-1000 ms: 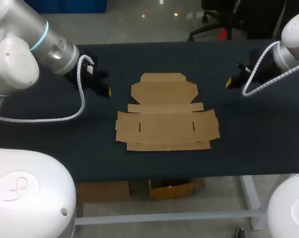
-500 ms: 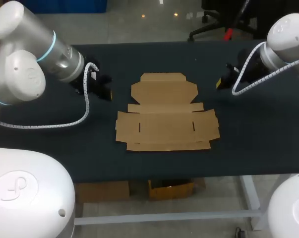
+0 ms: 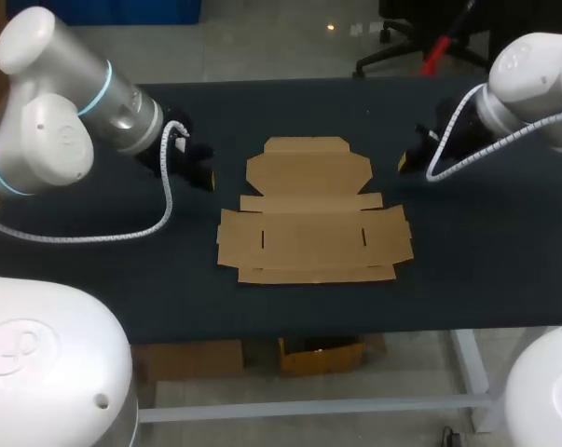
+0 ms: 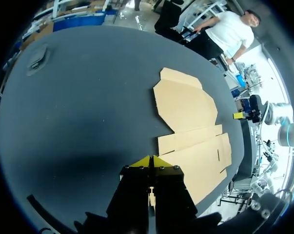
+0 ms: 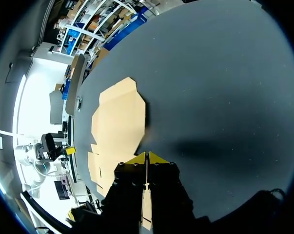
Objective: Assemble the packaging by folding the flat box into shape, placing the metal phone stand inside, and closing the box properly
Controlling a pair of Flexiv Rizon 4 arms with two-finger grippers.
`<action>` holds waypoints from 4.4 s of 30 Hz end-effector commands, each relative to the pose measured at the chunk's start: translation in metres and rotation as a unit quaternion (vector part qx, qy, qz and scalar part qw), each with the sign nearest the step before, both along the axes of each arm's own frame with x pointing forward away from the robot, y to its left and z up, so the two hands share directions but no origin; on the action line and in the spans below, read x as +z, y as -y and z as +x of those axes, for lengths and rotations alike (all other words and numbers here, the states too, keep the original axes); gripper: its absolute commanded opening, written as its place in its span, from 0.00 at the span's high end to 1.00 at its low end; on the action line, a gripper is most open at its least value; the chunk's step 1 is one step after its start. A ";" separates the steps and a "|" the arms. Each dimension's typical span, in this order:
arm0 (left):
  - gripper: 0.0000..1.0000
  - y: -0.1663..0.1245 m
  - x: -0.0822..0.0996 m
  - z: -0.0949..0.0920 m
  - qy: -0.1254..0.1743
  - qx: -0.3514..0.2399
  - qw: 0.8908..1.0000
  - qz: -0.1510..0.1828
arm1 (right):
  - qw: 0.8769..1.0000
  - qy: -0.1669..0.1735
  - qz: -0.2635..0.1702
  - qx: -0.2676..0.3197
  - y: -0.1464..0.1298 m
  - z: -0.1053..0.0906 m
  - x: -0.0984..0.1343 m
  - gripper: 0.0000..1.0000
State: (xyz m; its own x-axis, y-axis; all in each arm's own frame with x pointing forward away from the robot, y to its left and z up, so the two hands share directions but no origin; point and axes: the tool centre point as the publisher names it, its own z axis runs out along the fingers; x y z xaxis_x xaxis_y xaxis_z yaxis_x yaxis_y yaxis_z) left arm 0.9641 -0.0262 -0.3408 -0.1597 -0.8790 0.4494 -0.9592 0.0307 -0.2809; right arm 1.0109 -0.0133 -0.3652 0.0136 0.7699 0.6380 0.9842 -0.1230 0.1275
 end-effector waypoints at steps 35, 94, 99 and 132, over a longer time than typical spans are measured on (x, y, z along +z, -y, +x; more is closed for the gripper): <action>1.00 0.011 -0.019 0.009 -0.002 -0.024 1.000 -0.002 | 0.999 -0.038 0.013 0.014 -0.003 -0.023 -0.022 1.00; 1.00 0.021 -0.057 0.019 0.000 -0.042 0.999 0.001 | 0.995 -0.036 0.013 0.087 -0.004 -0.018 -0.048 1.00; 1.00 0.022 -0.057 0.021 -0.002 -0.049 0.999 0.000 | 0.995 -0.022 0.008 0.098 -0.008 -0.017 -0.049 1.00; 1.00 0.032 -0.067 0.022 -0.007 -0.068 0.998 -0.008 | 0.993 -0.009 0.020 0.118 -0.018 -0.021 -0.055 1.00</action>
